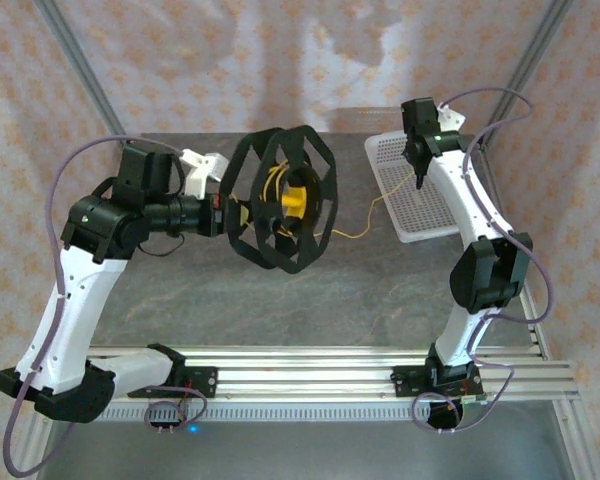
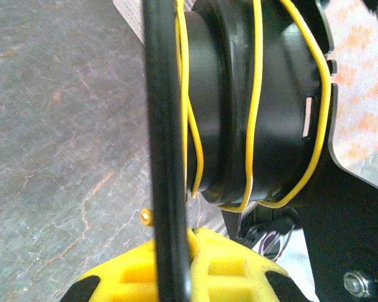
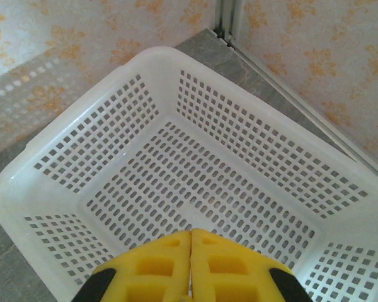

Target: Wrap the cables

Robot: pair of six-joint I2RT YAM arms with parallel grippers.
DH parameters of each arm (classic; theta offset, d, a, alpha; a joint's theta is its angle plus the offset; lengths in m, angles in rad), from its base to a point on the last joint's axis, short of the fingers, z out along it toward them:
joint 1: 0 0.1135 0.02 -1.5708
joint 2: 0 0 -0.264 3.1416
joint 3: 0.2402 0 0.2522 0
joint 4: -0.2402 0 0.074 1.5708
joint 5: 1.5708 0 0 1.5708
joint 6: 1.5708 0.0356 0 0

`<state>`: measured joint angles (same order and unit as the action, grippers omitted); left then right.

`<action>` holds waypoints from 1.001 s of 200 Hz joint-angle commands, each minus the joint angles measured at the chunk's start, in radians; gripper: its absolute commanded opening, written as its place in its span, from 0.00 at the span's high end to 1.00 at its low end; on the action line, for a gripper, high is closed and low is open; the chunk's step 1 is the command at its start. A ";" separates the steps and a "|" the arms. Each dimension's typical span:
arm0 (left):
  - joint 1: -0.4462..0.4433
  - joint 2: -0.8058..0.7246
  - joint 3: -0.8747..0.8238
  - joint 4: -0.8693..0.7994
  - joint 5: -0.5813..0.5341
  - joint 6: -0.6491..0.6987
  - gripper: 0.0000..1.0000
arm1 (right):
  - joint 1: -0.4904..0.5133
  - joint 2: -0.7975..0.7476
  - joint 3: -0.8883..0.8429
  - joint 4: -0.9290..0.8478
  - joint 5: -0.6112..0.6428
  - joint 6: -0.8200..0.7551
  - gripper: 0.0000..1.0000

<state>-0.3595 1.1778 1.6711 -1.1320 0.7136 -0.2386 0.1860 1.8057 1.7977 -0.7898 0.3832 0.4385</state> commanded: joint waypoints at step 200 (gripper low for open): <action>-0.484 0.213 -0.274 0.119 -1.021 0.447 1.00 | -0.036 -0.203 0.057 0.086 -0.304 0.143 1.00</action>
<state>-0.8379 1.3697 1.3842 -1.0618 -0.1368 0.1513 0.1600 1.6817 1.8645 -0.7822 0.1703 0.5438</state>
